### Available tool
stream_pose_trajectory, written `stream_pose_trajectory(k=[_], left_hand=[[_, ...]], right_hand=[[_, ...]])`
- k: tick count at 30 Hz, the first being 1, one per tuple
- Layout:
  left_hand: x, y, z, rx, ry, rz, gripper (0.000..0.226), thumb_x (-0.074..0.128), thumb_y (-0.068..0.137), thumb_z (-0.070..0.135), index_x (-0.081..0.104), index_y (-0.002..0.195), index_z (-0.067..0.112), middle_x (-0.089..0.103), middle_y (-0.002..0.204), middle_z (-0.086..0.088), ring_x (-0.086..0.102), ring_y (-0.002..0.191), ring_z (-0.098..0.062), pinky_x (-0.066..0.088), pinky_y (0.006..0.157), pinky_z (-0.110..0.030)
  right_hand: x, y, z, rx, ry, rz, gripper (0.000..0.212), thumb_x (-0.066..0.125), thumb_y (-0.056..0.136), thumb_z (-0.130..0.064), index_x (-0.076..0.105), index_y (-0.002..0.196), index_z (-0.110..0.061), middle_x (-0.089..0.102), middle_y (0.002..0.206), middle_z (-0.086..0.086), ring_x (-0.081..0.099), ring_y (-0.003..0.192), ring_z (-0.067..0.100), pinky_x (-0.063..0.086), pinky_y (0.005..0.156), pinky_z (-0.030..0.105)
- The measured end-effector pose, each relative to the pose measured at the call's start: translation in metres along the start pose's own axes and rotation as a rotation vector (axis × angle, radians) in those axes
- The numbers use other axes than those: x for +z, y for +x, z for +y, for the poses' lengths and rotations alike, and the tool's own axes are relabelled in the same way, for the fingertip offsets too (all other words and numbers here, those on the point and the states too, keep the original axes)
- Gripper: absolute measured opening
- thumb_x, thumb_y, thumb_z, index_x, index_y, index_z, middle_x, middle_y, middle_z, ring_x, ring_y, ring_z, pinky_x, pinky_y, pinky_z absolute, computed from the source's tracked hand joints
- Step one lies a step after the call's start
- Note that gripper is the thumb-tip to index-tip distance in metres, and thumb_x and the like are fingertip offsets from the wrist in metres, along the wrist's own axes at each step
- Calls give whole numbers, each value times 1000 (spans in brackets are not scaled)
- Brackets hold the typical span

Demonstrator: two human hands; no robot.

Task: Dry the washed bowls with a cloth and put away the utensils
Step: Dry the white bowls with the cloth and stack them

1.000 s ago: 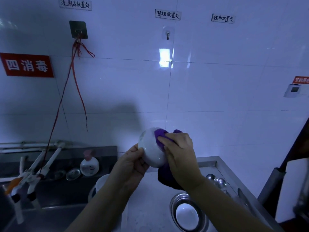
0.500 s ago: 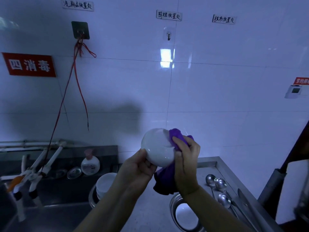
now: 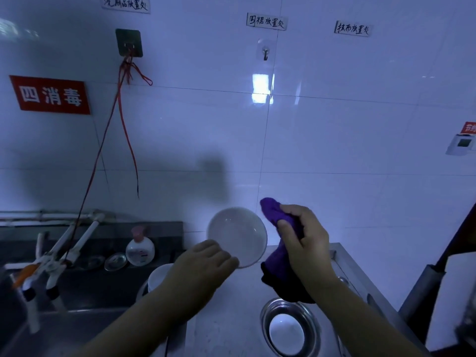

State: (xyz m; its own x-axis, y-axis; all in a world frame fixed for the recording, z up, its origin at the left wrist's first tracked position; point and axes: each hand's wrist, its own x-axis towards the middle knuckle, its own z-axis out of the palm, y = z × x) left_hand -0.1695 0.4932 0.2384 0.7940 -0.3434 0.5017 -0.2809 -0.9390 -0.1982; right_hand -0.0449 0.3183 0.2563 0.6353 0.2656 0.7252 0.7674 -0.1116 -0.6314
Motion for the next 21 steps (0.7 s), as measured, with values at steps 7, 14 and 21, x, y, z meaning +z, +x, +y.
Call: stream_pose_trajectory(k=[7, 14, 21], left_hand=[[7, -3, -1, 157, 80, -5, 32, 77, 60, 21, 70, 92, 20, 71, 86, 5, 65, 74, -9, 54, 83, -26], [8, -13, -14, 217, 70, 58, 23, 64, 77, 19, 71, 99, 19, 71, 94, 4, 65, 84, -10, 50, 89, -27], [18, -36, -31, 229, 25, -21, 22, 52, 84, 16, 72, 93, 19, 70, 86, 5, 63, 76, -9, 53, 85, -27]], right_hand=[[23, -2, 0, -737, -718, -328, 20, 77, 74, -7, 73, 94, -7, 70, 89, 5, 64, 78, 21, 53, 70, 33], [41, -1, 0, -847, -671, -451, 18, 73, 79, -12, 74, 97, -11, 73, 95, 3, 67, 83, 16, 50, 86, 30], [44, -3, 13, -916, -756, -766, 19, 76, 76, -20, 72, 92, -28, 70, 99, -12, 62, 92, 12, 48, 77, 30]])
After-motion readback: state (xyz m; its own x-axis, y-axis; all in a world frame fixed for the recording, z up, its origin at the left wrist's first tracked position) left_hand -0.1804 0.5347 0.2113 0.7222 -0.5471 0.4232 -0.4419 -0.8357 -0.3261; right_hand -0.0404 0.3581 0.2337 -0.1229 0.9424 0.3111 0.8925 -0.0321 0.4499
